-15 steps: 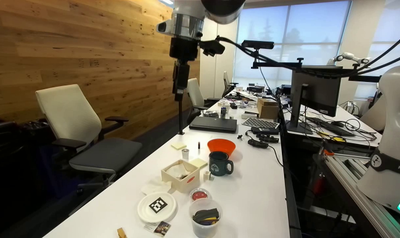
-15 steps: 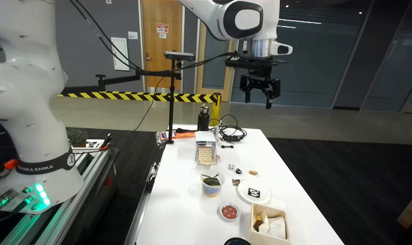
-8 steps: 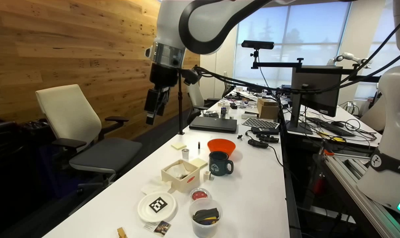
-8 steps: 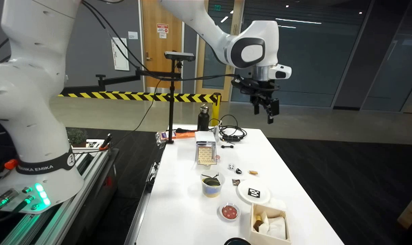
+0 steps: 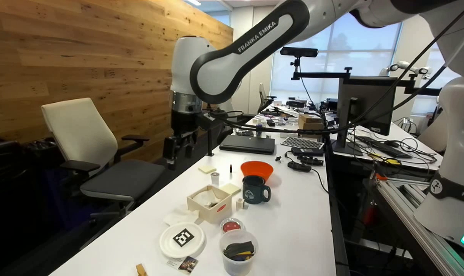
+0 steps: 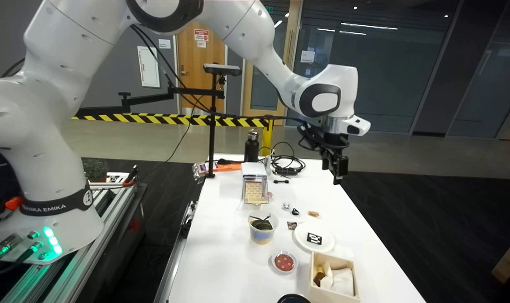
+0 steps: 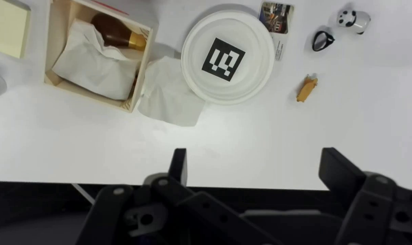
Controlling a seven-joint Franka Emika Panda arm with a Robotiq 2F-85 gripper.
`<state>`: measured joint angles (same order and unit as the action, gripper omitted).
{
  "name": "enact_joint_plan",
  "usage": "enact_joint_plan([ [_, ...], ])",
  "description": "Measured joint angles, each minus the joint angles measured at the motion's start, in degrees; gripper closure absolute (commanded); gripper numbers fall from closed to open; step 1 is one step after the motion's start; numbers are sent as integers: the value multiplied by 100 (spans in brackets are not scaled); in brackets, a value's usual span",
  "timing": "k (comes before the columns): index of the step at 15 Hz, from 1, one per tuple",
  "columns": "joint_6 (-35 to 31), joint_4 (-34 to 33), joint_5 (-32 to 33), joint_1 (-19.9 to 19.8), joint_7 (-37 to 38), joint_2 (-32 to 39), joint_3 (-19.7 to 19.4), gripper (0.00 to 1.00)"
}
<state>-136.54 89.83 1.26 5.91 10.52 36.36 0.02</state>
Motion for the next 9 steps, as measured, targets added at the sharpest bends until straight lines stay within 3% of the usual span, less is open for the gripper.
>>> enact_joint_plan([
  [9, 512, -538, -87, 0, 580, 932, -12, 0],
])
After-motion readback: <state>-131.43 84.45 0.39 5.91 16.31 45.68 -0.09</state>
